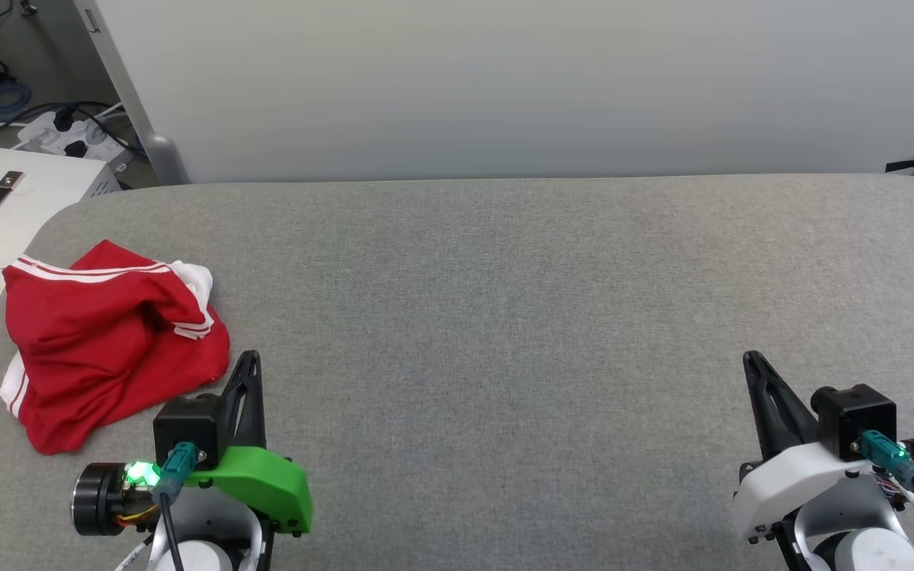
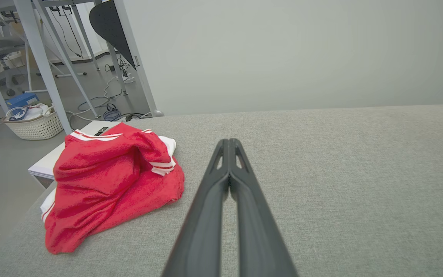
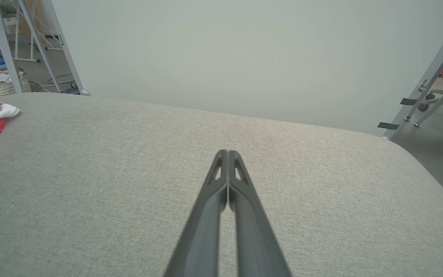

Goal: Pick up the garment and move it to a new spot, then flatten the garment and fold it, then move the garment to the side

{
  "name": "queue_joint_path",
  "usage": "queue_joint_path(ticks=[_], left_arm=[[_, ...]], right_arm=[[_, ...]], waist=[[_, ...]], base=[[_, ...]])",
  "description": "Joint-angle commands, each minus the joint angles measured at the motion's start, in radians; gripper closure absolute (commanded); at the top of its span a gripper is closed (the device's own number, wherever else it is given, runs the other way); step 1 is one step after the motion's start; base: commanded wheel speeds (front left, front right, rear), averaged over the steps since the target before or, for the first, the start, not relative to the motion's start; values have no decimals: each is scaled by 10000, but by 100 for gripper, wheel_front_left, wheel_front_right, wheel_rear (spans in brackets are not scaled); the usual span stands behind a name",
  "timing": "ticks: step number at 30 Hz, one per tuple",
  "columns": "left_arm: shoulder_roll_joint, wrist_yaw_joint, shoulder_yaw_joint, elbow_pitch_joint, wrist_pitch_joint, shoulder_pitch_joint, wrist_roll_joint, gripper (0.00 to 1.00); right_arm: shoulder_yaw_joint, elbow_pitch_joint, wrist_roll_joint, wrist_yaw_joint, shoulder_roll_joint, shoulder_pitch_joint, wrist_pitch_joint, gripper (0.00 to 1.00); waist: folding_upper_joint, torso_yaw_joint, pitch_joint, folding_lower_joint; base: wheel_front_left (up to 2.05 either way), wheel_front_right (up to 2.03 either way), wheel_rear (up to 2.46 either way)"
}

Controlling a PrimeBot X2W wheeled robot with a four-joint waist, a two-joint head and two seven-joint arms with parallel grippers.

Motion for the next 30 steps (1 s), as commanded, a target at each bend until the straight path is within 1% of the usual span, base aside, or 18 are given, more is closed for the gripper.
queue_joint_path(ticks=[1,30], left_arm=[[-43,41,18,-22,-7,120,97,100],[-43,41,18,-22,-7,120,97,100]], right_arm=[[-18,-41,-99,-6,-1,83,9,100],[-18,-41,-99,-6,-1,83,9,100]], waist=[[0,0,0,0],[0,0,0,0]], base=[[0,0,0],[0,0,0]])
